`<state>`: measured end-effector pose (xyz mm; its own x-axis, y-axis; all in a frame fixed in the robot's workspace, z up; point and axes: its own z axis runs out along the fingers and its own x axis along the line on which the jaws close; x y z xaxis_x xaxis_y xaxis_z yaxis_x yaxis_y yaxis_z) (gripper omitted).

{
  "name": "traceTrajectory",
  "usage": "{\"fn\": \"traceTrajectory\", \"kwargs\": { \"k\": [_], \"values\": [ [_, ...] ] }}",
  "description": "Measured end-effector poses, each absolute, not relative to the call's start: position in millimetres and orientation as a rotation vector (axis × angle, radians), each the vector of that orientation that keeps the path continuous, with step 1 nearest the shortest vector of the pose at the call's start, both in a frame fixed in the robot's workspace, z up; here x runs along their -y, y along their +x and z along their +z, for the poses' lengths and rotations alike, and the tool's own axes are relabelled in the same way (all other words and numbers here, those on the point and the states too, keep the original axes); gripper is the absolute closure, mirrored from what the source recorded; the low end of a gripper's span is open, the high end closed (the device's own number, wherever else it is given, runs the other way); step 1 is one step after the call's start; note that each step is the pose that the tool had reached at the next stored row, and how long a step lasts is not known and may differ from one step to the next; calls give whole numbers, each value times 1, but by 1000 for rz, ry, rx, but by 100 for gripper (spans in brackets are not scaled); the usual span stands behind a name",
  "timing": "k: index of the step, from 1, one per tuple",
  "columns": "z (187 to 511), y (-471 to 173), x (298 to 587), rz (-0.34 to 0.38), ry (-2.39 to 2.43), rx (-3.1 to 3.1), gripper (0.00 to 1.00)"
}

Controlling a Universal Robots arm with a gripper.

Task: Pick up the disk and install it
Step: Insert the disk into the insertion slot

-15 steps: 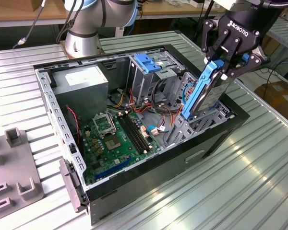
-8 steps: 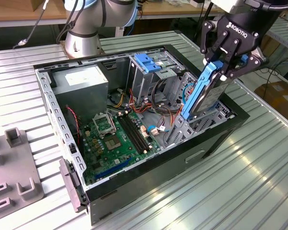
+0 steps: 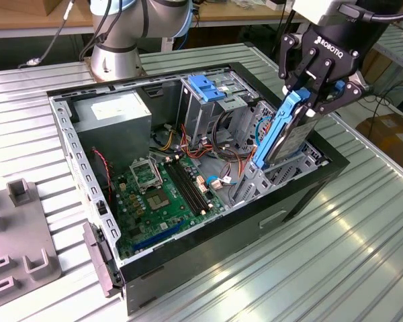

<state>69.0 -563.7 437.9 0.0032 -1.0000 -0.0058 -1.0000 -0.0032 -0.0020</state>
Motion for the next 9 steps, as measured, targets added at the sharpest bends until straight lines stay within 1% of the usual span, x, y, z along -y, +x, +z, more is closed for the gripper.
{"fn": "traceTrajectory", "kwargs": {
  "k": [9],
  "values": [
    [421,69,564,4,-2221,-2214,63]
  ]
}}
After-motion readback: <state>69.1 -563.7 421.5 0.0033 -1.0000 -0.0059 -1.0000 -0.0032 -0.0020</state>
